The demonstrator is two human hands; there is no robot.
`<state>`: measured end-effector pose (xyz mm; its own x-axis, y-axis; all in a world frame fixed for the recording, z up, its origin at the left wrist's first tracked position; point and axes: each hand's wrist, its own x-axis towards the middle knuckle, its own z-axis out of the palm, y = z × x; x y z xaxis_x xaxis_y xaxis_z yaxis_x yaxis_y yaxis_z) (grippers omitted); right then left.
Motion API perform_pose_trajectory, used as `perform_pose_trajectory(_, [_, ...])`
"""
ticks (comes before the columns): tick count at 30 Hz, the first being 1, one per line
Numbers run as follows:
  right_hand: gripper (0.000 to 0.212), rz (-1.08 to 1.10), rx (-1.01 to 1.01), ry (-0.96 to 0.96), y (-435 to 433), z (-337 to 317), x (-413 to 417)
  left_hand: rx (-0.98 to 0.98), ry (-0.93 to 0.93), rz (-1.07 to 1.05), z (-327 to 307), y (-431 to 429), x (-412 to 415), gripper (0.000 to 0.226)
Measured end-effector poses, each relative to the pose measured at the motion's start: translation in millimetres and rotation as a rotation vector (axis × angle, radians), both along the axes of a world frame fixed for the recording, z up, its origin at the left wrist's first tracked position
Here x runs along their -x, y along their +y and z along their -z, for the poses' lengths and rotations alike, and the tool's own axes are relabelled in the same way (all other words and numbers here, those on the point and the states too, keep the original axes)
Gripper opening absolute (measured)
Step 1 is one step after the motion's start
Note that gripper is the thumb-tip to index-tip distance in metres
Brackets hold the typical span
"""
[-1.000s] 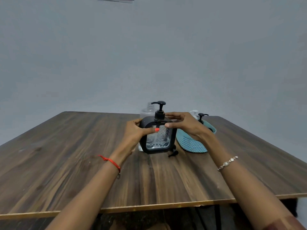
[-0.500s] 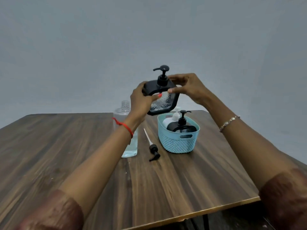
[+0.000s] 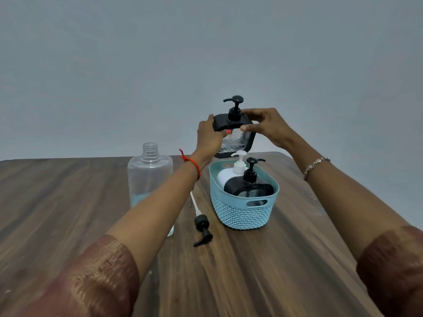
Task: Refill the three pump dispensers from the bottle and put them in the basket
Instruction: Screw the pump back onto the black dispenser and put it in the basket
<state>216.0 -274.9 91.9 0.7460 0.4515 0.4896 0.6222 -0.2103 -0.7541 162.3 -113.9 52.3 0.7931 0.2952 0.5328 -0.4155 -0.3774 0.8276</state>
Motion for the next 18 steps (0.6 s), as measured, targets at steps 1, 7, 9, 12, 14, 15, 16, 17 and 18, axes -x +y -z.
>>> perform_pose_trajectory(1, [0.054, 0.004, 0.006, 0.018, -2, 4, -3, -0.003, 0.017, 0.021, 3, 0, -2, 0.027])
perform_pose_trajectory(7, [0.045, 0.004, 0.048, 0.094, -3, 34, -16, 0.001, 0.094, 0.097, 26, 1, -4, 0.019])
perform_pose_trajectory(9, [0.042, 0.014, 0.036, 0.139, -5, 42, -19, -0.022, 0.115, 0.105, 31, 0, -3, 0.037])
perform_pose_trajectory(12, [0.04, 0.038, 0.029, 0.193, -7, 53, -20, -0.078, 0.157, 0.105, 41, 2, -6, 0.031])
perform_pose_trajectory(14, [0.04, 0.032, 0.048, 0.215, -9, 62, -21, -0.095, 0.198, 0.109, 47, 2, -7, 0.016])
perform_pose_trajectory(15, [0.039, 0.036, 0.07, 0.208, -10, 66, -21, -0.1, 0.224, 0.109, 50, 2, -8, 0.009])
perform_pose_trajectory(16, [0.037, 0.039, 0.099, 0.188, -10, 69, -20, -0.112, 0.244, 0.107, 53, 3, -8, 0.003])
perform_pose_trajectory(17, [0.035, 0.04, 0.129, 0.169, -11, 72, -19, -0.116, 0.255, 0.119, 56, 4, -8, 0.006])
perform_pose_trajectory(18, [0.034, 0.043, 0.164, 0.138, -11, 75, -18, -0.118, 0.267, 0.132, 59, 5, -8, 0.008])
